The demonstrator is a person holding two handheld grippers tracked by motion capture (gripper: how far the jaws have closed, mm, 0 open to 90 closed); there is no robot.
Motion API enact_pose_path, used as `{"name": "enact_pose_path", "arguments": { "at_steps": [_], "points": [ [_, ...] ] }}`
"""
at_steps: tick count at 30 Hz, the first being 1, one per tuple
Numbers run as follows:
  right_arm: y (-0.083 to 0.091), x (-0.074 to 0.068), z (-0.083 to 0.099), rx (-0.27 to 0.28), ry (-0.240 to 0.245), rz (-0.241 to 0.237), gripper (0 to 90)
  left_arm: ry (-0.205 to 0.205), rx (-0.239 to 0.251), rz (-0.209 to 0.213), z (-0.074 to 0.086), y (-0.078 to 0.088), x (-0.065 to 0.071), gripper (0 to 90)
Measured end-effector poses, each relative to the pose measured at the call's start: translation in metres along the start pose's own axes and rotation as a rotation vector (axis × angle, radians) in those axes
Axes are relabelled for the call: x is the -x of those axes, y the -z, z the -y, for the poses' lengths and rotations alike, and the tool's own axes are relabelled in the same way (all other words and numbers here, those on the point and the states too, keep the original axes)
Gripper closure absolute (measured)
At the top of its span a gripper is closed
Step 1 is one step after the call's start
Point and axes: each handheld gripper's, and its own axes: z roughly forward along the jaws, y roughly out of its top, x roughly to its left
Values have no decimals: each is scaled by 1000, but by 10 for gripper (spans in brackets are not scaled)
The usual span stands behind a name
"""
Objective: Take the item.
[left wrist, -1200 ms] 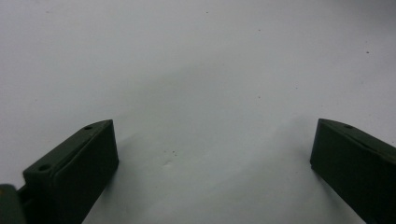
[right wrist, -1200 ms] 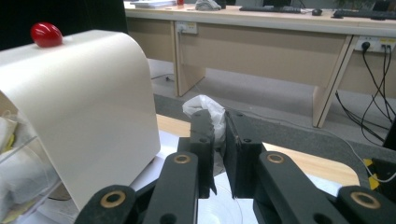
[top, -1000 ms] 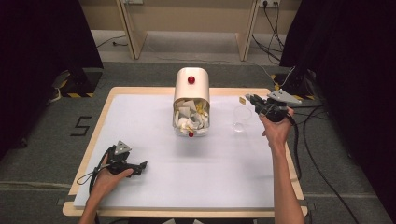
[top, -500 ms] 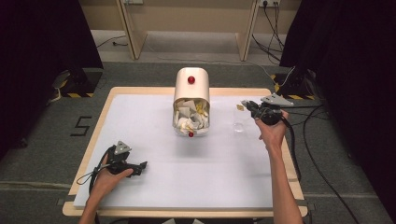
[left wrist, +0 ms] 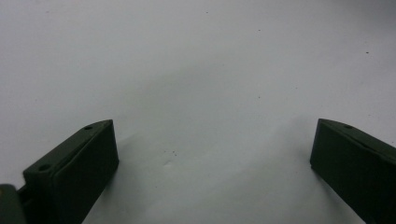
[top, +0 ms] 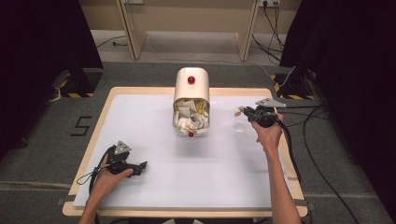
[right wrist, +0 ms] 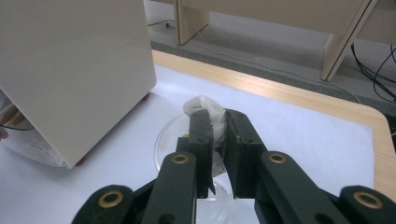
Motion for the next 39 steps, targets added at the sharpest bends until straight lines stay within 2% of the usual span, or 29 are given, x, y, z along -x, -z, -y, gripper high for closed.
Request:
{"name": "enact_pose_path", "arguments": {
  "at_steps": [7,13,21,30,35,39],
  "points": [
    [-8,-1,6,-30,4,7,780,1,1,0,0,0,0,1],
    [-10,-1,5,-23,10,18,661,0,0,0,0,0,0,1],
    [-5,2,1,3,-39,1,458,-1,0,0,0,0,0,1],
    [-5,-3,-4,-24,-45,-8,259,0,0,0,0,0,0,1],
    [-5,-5,-5,-42,-45,3,192,0,0,0,0,0,0,1],
    [-3,-8,-5,-55,-32,2,179,0,0,0,0,0,0,2]
  ]
}}
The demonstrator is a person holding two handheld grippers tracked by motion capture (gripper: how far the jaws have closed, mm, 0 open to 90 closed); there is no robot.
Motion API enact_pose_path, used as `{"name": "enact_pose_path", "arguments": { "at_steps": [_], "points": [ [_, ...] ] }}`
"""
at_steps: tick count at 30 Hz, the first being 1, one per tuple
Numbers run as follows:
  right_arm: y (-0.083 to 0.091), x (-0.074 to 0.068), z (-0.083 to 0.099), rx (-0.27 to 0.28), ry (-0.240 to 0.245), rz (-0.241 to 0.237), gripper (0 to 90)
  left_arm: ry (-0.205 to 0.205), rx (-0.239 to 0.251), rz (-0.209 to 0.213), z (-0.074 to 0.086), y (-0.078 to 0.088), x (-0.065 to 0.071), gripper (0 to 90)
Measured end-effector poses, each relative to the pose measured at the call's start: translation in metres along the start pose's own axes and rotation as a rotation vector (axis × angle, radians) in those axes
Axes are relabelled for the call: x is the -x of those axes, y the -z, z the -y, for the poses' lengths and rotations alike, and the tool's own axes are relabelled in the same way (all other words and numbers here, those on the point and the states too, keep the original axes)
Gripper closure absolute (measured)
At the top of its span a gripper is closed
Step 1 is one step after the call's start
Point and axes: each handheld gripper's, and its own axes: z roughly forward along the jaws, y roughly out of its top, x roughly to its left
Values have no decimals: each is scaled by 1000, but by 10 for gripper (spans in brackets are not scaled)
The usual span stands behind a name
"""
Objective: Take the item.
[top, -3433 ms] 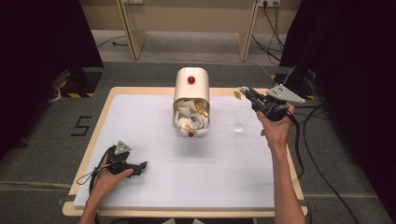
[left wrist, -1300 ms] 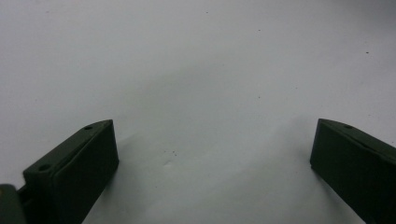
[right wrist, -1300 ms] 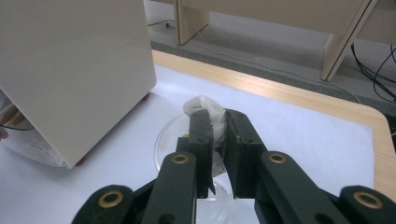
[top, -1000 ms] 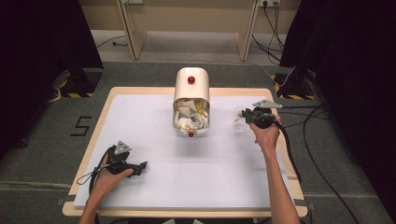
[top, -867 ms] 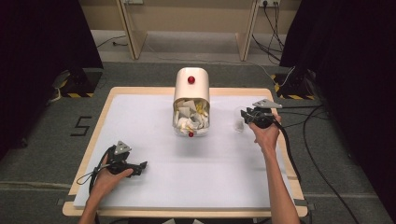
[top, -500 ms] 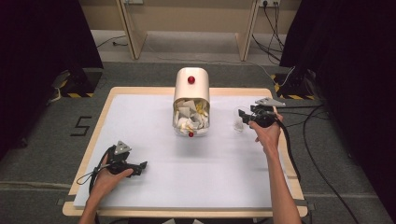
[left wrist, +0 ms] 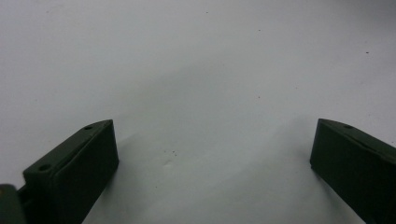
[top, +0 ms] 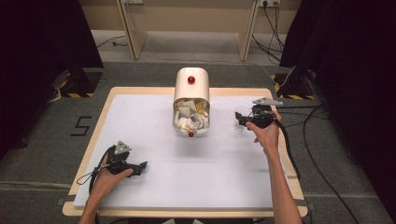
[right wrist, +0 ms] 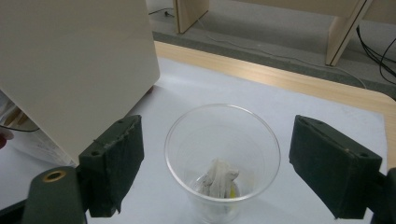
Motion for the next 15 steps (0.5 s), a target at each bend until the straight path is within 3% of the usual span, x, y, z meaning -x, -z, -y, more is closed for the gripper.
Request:
{"name": "enact_pose_path", "arguments": {
  "at_steps": [15],
  "points": [
    [12,-6,4,-32,11,10,171,0,0,0,0,0,0,2]
  ]
}}
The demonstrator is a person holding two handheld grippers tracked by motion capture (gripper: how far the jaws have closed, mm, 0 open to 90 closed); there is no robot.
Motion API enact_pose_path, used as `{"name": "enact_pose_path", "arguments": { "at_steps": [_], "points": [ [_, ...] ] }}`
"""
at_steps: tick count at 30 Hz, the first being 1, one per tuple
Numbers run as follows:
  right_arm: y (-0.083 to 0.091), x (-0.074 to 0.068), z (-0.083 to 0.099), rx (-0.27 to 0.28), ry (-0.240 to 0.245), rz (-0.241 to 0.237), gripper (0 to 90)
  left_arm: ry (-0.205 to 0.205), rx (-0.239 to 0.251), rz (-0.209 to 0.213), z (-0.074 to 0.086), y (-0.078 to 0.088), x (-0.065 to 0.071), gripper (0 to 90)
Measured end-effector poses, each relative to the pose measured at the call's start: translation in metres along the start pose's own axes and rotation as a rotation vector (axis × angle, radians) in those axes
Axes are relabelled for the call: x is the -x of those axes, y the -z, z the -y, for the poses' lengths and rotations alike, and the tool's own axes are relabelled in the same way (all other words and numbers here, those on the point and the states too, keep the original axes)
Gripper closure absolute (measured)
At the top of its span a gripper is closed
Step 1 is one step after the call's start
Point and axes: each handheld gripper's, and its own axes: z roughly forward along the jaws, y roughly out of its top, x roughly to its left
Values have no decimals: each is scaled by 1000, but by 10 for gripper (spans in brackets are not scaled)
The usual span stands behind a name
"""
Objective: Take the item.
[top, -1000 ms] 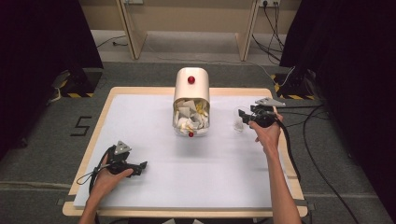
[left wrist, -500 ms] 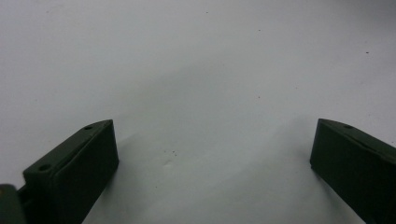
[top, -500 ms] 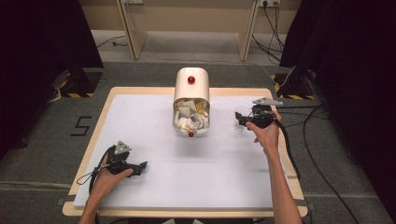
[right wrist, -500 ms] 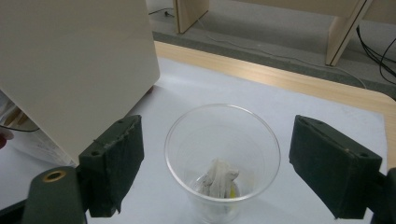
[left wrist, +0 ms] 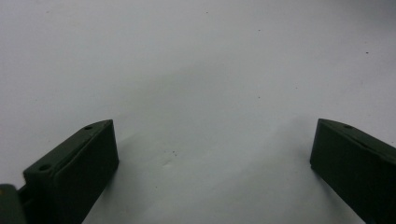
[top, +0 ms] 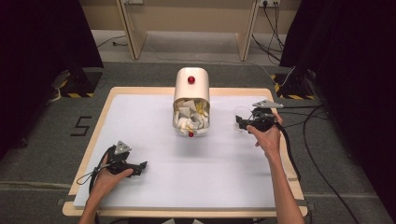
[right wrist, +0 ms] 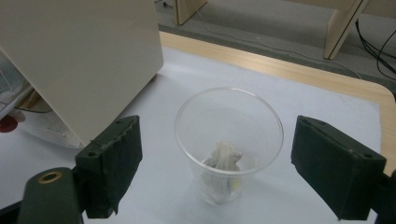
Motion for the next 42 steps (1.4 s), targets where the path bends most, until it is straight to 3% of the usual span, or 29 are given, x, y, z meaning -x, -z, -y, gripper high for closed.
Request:
{"name": "enact_pose_path", "arguments": {
  "at_steps": [10,29,42],
  "points": [
    [5,5,8,-13,-20,1,167,0,0,0,0,0,0,2],
    [8,0,9,-16,-30,-6,169,0,0,0,0,0,0,2],
    [17,-17,26,-33,16,7,180,0,0,0,0,0,0,3]
  ]
}}
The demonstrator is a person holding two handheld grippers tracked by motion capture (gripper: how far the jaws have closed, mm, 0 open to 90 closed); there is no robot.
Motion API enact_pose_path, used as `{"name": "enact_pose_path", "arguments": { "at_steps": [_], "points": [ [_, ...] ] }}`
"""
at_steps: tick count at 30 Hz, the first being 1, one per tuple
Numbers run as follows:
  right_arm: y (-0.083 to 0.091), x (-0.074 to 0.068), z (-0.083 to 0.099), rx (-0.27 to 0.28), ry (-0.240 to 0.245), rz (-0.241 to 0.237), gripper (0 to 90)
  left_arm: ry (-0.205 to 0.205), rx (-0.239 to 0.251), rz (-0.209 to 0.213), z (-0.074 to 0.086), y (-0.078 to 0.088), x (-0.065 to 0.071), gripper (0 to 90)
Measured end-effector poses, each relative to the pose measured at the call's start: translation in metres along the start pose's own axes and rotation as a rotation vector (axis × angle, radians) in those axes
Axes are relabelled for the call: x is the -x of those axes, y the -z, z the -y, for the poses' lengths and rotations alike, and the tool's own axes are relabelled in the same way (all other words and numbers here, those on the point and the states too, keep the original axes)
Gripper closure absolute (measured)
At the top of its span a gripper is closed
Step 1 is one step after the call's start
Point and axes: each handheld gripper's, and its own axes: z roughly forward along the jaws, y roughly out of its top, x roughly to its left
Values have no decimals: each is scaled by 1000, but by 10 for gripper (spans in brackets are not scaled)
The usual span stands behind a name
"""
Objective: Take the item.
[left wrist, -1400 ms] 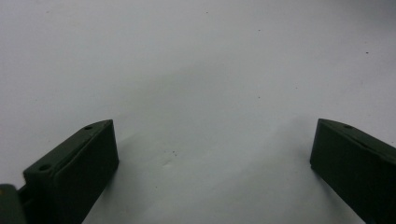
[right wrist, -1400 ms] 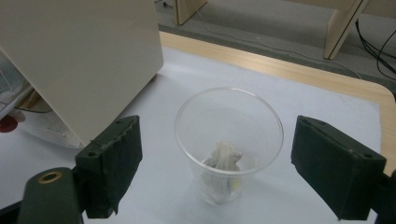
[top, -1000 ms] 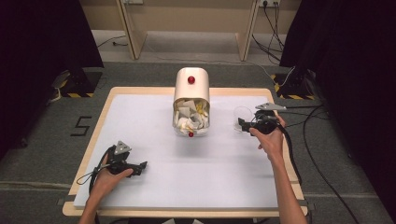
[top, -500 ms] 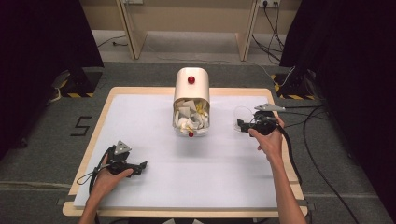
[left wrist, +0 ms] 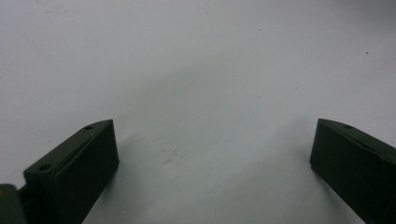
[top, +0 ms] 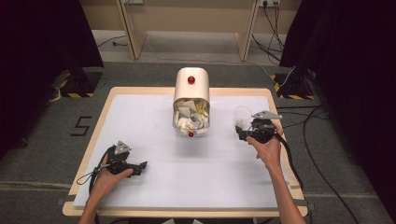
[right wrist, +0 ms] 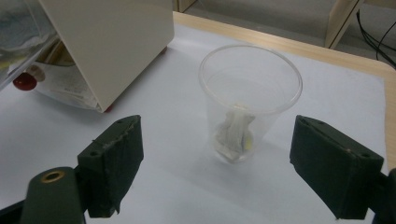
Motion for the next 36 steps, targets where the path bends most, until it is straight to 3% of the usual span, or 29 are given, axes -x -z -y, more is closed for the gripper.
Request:
{"name": "enact_pose_path", "arguments": {
  "at_steps": [8,19,27,36],
  "points": [
    [8,-5,11,-4,7,-5,174,0,0,0,0,0,0,3],
    [11,-19,30,-11,33,-50,185,0,0,0,0,0,0,3],
    [11,-34,38,-21,82,-88,198,0,0,0,0,0,0,3],
    [11,-43,46,-39,128,-85,194,0,0,0,0,0,0,2]
  ]
}}
